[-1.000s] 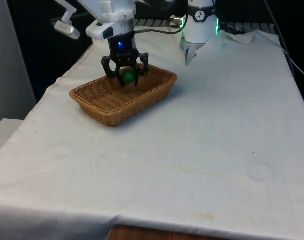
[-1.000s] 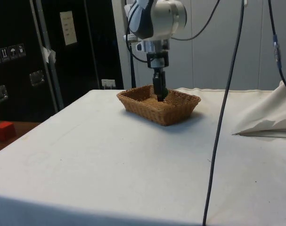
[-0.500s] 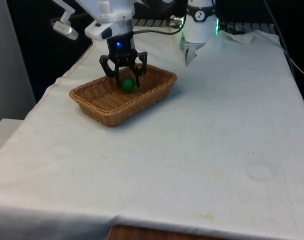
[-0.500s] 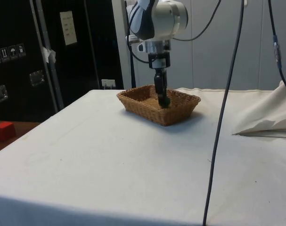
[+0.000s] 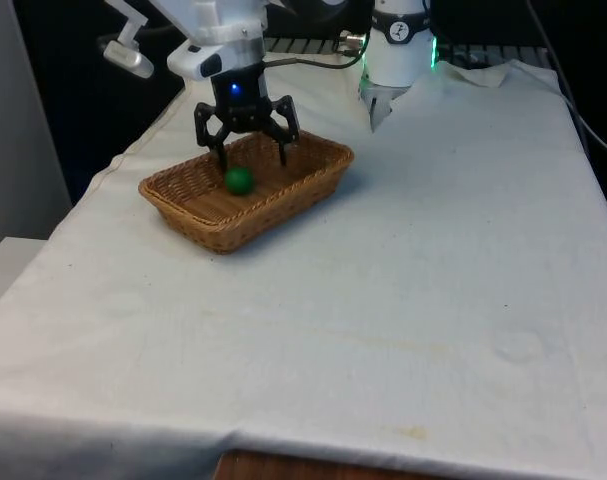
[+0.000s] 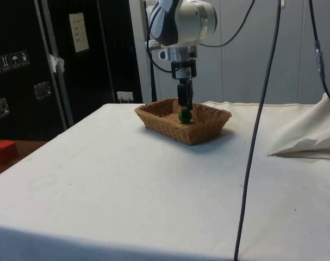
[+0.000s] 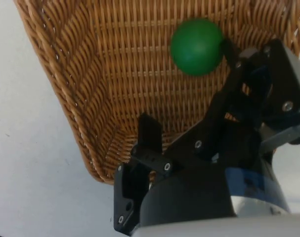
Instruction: Pick up the ball and place it into the basket.
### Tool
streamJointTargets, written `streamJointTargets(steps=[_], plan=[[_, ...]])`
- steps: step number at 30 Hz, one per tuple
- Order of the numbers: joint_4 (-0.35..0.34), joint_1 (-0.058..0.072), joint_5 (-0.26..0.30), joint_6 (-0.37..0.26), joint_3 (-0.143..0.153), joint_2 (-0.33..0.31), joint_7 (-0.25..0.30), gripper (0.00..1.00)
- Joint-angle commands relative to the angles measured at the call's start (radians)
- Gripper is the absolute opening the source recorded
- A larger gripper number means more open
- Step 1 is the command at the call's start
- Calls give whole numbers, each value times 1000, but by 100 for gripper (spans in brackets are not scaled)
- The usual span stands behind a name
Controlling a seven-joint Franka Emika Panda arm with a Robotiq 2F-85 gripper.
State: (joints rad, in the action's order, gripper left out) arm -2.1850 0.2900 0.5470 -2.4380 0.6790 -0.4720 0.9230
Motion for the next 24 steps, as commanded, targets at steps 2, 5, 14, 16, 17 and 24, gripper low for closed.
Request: streamJointTargets(steps=[2, 5, 14, 16, 17, 24], plan=[[-5, 11, -12, 14, 18, 28, -17, 100], [-10, 17, -17, 19, 25, 43, -29, 100], [-35, 28, -69, 27, 25, 136, -106, 100], [-39, 30, -85, 28, 23, 156, -127, 100], [-41, 31, -93, 29, 21, 165, -136, 100], [-51, 47, -149, 36, 10, 231, -212, 100]])
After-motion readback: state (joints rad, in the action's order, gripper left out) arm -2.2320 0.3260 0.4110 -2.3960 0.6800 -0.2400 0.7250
